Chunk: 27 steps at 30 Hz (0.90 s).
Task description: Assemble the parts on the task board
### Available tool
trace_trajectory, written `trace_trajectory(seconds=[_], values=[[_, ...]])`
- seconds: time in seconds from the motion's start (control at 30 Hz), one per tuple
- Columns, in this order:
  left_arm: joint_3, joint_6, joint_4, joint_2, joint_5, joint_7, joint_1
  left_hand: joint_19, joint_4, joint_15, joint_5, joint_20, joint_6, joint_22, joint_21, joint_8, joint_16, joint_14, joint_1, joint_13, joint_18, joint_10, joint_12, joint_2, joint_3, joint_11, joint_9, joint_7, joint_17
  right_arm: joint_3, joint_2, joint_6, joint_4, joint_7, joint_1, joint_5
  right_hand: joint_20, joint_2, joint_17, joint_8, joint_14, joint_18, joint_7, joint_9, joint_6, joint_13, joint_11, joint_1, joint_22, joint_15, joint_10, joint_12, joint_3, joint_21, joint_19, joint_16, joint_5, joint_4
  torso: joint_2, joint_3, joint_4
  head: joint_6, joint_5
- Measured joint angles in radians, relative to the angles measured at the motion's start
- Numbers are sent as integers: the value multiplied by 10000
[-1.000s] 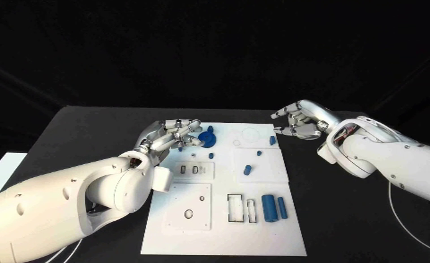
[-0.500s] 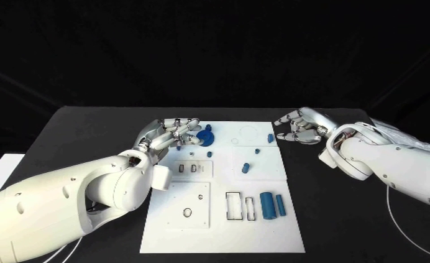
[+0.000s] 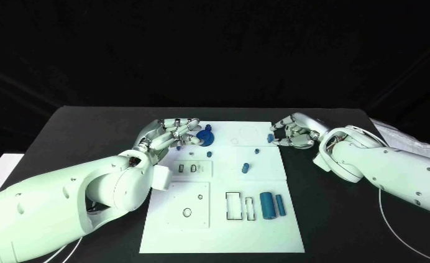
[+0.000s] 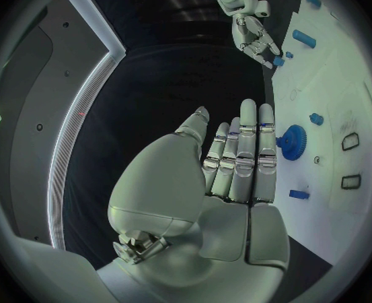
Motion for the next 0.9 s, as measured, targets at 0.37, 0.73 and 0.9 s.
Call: trace_trajectory(seconds=[0.37,0.73,0.9], values=[[0,3,2,15,-1,0,-1,0,0,0,0,0,0,0,0,0,0,0,0,0,0,0,0,0,0,0,0,0,-1,0,289,163,-232,-87,-48,-215,0,0,8,0,0,0,0,0,0,41,0,-1,-11,0,0,0,0,0,0,-1,-34,0,-9,1,1,-57,24],[0,6,1,22,-3,0,-2,0,0,0,0,0,0,0,0,0,0,0,0,0,0,1,0,0,0,0,0,0,-2,2,393,194,-365,-157,-55,-283,0,163,7,124,0,0,-40,60,358,172,-35,-56,-7,0,37,159,2,0,0,-1,-148,3,-11,5,1,-83,65],[0,7,1,21,-4,-1,-2,0,0,0,0,0,0,0,0,0,0,0,0,1,0,0,0,0,0,0,0,0,-3,2,409,227,-381,-172,-57,-293,0,266,6,275,-36,1,-126,114,736,310,-116,-55,-7,-36,173,330,72,0,0,-1,-357,-13,-12,10,-8,-90,81]])
